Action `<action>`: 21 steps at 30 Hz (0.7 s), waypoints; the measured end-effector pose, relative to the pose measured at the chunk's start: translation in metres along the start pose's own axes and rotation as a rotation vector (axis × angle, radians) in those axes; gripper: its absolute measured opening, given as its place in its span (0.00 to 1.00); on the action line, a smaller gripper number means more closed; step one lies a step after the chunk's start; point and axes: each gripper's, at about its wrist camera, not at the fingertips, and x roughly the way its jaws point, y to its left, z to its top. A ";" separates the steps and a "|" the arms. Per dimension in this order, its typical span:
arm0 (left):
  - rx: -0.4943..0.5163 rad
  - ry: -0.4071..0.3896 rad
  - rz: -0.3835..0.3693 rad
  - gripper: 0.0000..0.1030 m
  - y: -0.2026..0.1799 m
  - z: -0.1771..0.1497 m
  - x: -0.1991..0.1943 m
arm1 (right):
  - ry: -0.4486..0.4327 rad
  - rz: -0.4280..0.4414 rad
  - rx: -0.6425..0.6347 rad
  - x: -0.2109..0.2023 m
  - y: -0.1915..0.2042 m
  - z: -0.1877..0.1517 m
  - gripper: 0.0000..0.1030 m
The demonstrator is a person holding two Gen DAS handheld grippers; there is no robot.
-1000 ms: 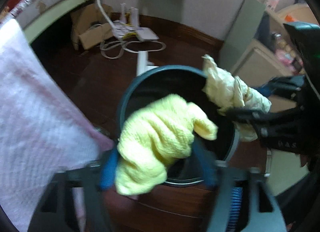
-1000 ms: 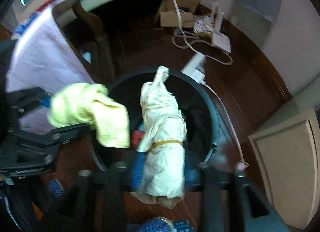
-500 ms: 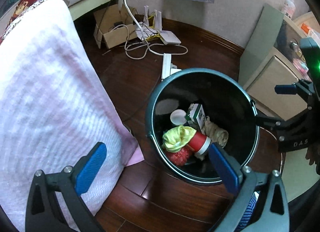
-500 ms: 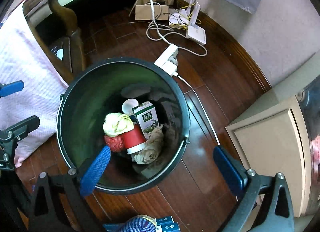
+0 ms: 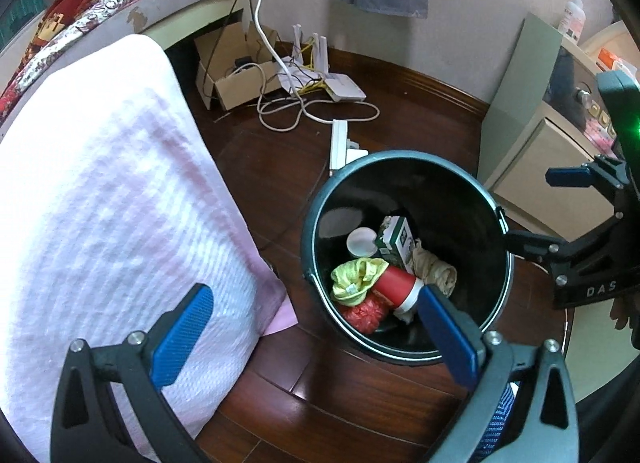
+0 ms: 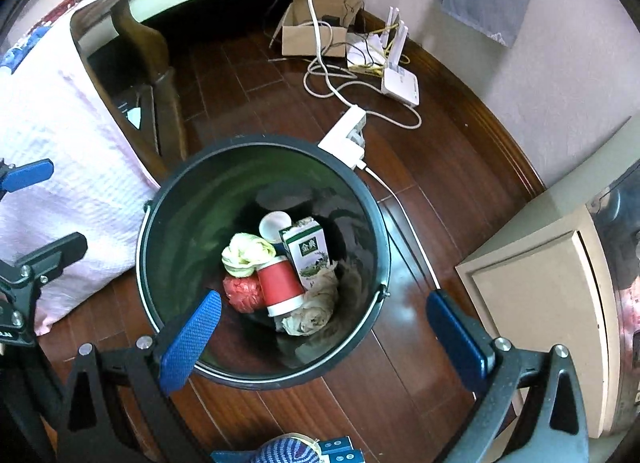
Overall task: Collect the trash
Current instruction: 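Move both empty grippers back toward the bed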
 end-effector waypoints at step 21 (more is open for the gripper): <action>-0.035 -0.102 0.046 0.99 0.016 -0.005 -0.057 | -0.120 0.016 -0.013 -0.061 0.023 0.005 1.00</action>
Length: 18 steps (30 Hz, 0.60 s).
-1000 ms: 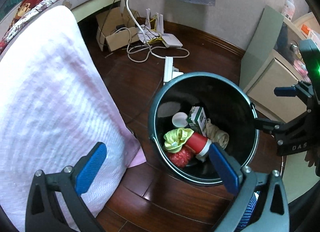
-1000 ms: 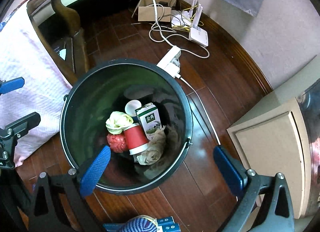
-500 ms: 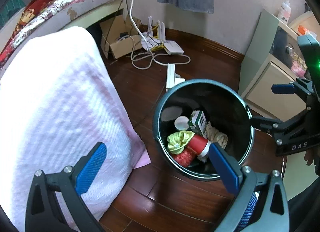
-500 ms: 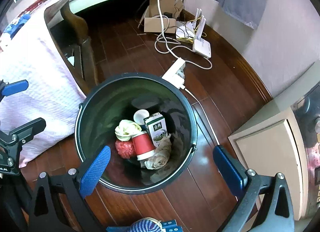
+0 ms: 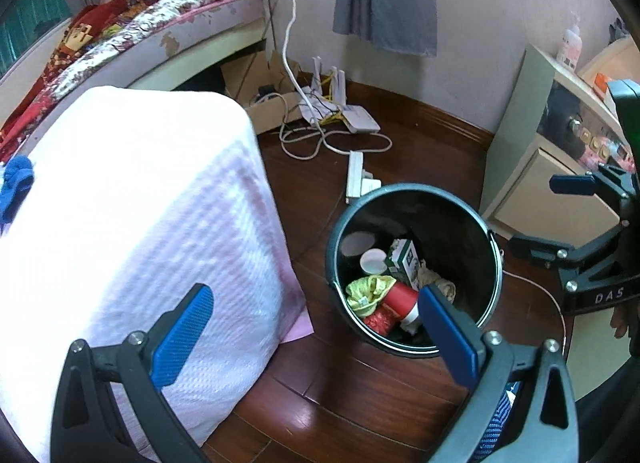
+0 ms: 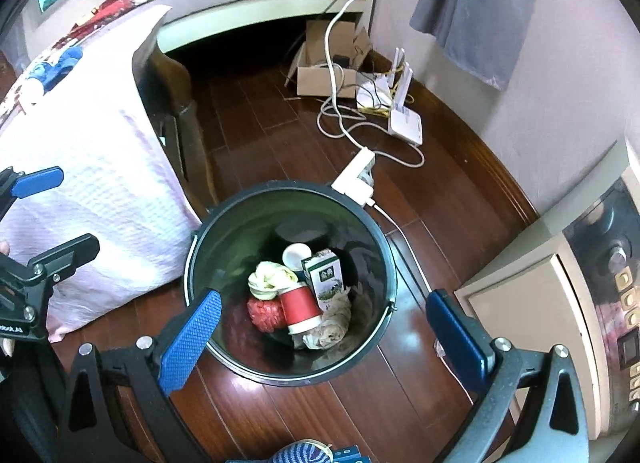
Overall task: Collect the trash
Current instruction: 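Move both empty grippers back toward the bed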
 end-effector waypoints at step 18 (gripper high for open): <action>-0.110 -0.083 0.087 0.99 0.053 -0.011 -0.043 | -0.108 0.079 -0.101 -0.036 0.064 0.032 1.00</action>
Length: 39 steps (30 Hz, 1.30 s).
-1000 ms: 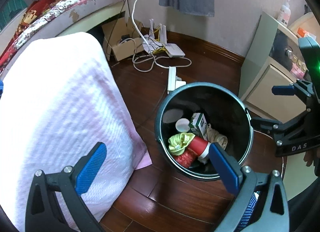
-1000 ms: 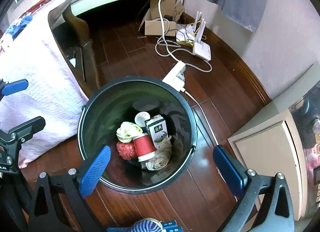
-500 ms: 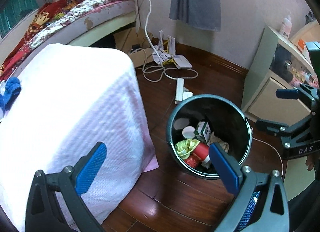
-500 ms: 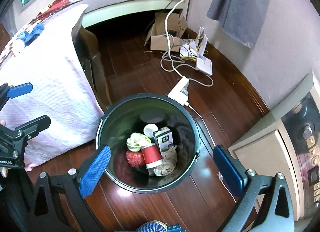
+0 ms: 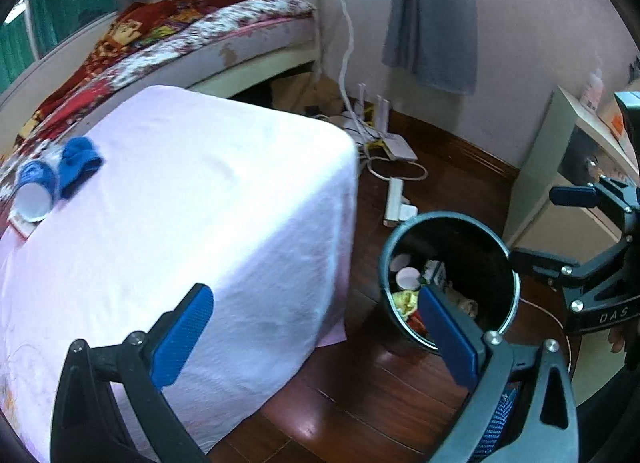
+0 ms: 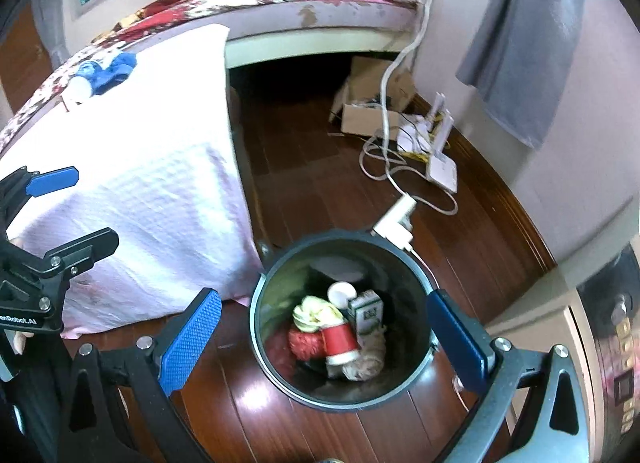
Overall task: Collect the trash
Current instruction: 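Move both empty grippers back toward the bed, then grasp the blue cup with the left gripper while the right gripper grasps the blue knit cloth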
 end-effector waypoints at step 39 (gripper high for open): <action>-0.532 -0.073 0.352 0.77 0.321 -0.017 -0.021 | -0.190 0.355 -0.285 0.063 0.288 0.227 0.99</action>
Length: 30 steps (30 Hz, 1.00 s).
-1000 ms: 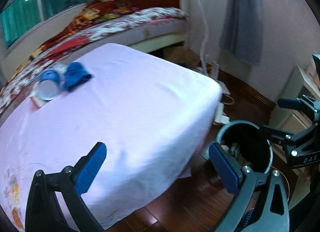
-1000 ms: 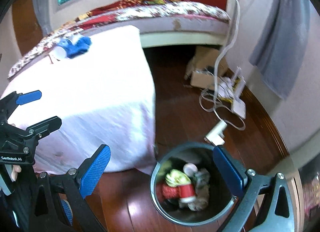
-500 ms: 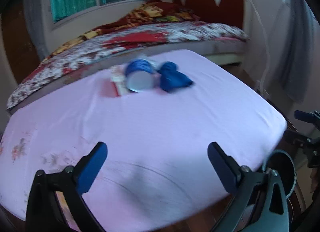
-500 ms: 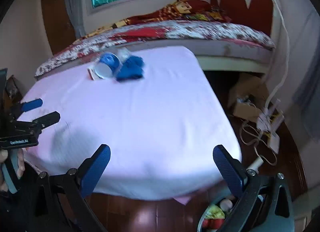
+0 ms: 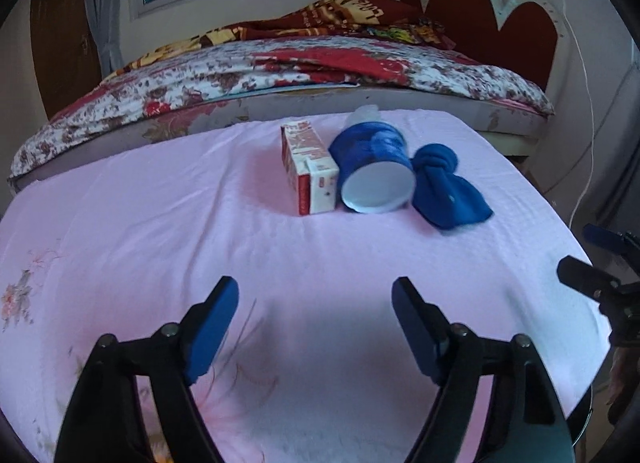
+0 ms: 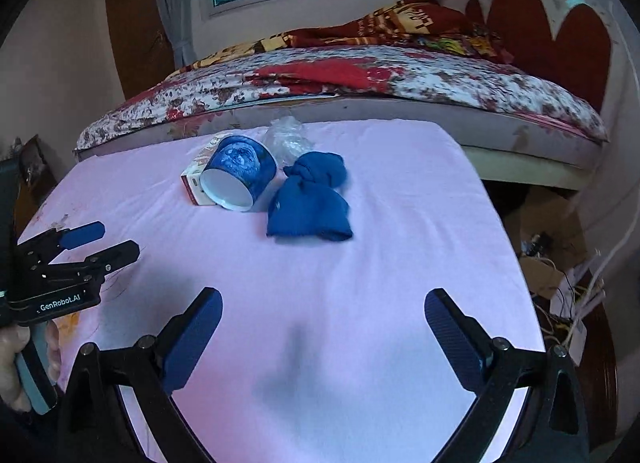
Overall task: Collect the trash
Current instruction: 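Grasp the blue cup with the left gripper while the right gripper grasps the blue knit cloth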
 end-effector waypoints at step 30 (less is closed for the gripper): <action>-0.050 0.026 -0.057 0.77 0.013 0.041 0.061 | 0.124 0.019 0.008 0.160 -0.004 0.089 0.35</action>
